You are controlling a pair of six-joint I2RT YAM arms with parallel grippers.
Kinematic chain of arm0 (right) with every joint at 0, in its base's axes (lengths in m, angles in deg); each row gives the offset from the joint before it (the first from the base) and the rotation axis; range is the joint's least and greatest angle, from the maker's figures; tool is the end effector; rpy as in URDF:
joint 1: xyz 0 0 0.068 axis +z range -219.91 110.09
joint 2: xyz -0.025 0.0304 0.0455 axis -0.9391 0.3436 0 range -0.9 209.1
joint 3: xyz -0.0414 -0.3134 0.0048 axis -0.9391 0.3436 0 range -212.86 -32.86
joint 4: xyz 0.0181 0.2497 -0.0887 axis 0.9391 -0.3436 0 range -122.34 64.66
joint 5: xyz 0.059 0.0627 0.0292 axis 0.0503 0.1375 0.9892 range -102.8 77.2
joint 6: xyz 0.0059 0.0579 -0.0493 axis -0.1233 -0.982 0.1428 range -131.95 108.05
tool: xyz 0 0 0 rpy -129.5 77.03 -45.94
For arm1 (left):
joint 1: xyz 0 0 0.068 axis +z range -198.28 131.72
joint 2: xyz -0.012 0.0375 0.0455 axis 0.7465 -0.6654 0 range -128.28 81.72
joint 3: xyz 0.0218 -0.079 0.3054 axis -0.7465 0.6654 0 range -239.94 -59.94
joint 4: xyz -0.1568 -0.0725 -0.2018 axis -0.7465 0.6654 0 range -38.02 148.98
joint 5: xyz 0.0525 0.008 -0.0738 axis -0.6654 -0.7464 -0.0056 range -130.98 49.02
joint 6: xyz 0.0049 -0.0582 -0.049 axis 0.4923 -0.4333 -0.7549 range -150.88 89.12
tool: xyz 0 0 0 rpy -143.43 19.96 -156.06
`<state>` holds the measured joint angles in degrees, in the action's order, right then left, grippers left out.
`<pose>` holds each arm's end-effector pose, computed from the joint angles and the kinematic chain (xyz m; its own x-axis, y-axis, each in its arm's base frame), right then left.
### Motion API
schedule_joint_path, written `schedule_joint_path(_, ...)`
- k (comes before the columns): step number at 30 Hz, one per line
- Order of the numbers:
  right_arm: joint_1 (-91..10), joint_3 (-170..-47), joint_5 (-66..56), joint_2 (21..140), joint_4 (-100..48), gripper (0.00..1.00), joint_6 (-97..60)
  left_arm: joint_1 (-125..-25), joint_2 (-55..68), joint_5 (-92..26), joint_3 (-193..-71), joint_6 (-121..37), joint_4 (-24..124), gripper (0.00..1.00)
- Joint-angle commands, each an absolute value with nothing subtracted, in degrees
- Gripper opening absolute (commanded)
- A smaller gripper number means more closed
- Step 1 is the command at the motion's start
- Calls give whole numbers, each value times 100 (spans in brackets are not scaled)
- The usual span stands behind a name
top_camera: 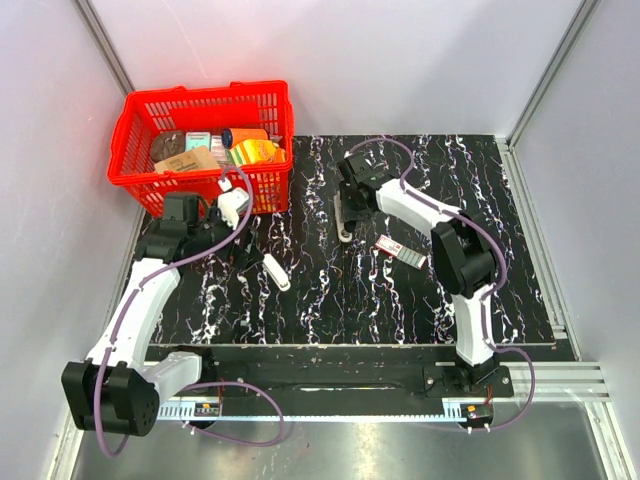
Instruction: Unload the staples from the stapler
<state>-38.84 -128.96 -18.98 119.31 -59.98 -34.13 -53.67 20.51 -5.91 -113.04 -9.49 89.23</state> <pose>0.4310 0.2516 0.2149 -0.8537 -0.0762 -0.5151 -0.1543 0.9818 0.1105 0.2116 -0.0572 0.3179 -0.4850 0.3456 -0.8033 0.7042 0.6991 -0.1244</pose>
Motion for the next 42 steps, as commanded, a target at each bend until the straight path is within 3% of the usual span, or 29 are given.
schedule_joint_path(1, -3774, -12701, -1457, 10968, -5269, 4, -4025, -5531, 1959, -372, -11338, -934, 8845, 99)
schedule_joint_path(14, -2860, -10609, -1746, 10045, -4240, 3, -4992, -7051, 484, -1214, -11372, -1101, 7484, 99)
schedule_joint_path(25, -2842, -10107, -2229, 9201, -4476, 3, -4887, -7772, -573, -2252, -11312, -390, 7272, 99)
schedule_joint_path(33, -2842, -10019, -2300, 9042, -4521, 3, -4860, -7949, -819, -3130, -10855, 6, 7237, 88)
schedule_joint_path(42, -2851, -9992, -2168, 8981, -4503, 3, -4940, -7887, -275, -3429, -10389, -99, 7105, 80)
